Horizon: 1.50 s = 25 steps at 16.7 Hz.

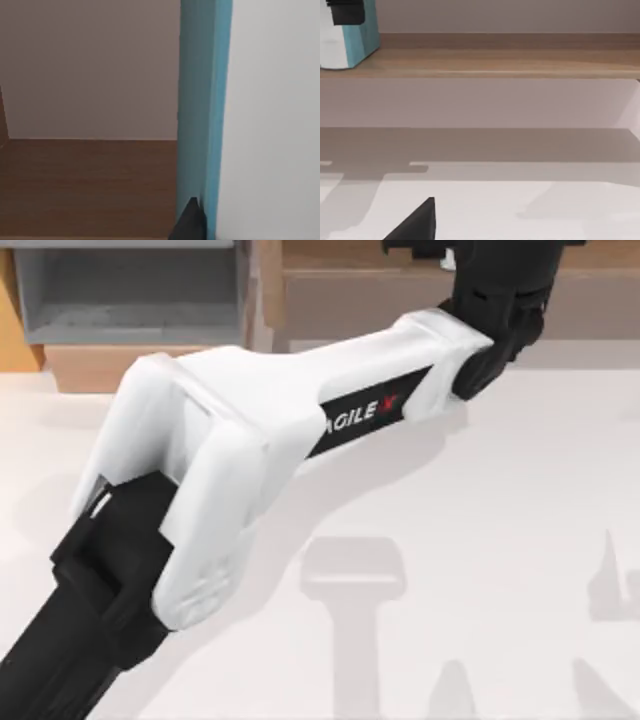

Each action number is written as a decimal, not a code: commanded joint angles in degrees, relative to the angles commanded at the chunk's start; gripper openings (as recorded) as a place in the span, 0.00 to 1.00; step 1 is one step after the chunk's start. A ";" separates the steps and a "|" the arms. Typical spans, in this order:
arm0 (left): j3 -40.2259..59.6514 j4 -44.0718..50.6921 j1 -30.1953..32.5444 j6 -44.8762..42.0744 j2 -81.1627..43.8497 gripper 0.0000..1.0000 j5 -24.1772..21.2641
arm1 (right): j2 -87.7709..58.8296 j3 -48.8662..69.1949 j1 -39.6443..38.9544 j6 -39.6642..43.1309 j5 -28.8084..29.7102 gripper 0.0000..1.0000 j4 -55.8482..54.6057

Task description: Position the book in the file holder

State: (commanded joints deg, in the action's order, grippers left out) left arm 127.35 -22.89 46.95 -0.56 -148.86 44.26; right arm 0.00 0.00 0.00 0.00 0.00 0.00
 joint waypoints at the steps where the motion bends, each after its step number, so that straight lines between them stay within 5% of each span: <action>1: 0.00 0.00 0.00 0.00 0.00 0.00 0.00 | 0.00 0.00 0.00 0.00 0.00 1.00 0.00; 17: 2.06 2.85 0.32 -0.42 0.62 0.00 0.06 | 0.00 0.00 0.00 0.00 0.00 1.00 0.00; 25: -10.40 11.24 1.70 -16.45 13.31 0.00 1.88 | 0.00 0.00 0.00 0.00 0.00 1.00 0.00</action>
State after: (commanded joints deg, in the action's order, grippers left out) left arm 116.95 -11.65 48.65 -17.02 -135.55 46.13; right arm 0.00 0.00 0.00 0.00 0.00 0.00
